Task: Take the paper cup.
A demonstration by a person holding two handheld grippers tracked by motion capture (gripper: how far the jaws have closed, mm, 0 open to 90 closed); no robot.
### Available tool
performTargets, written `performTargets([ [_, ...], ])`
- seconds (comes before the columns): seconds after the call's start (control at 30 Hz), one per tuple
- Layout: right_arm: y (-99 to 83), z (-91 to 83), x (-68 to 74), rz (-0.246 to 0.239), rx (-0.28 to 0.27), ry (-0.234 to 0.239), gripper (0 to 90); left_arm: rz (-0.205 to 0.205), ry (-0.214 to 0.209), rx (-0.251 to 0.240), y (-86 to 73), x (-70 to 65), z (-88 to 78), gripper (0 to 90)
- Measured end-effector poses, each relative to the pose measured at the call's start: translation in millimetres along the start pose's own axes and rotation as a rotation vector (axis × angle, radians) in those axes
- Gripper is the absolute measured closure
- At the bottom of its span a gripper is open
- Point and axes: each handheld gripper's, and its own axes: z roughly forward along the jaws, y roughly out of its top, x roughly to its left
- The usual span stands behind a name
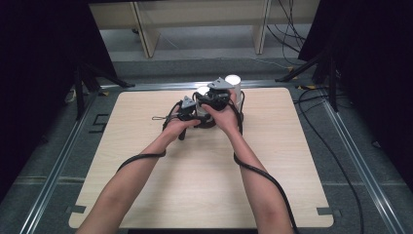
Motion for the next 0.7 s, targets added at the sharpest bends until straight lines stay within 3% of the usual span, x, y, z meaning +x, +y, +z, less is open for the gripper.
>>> performTargets([
  [0.7, -3.4, 11.2, -1.2, 0.016, 0.003, -0.008, 34.4, -0.001, 0.001, -0.002, -0.2, -0.2, -0.6, 18.4],
])
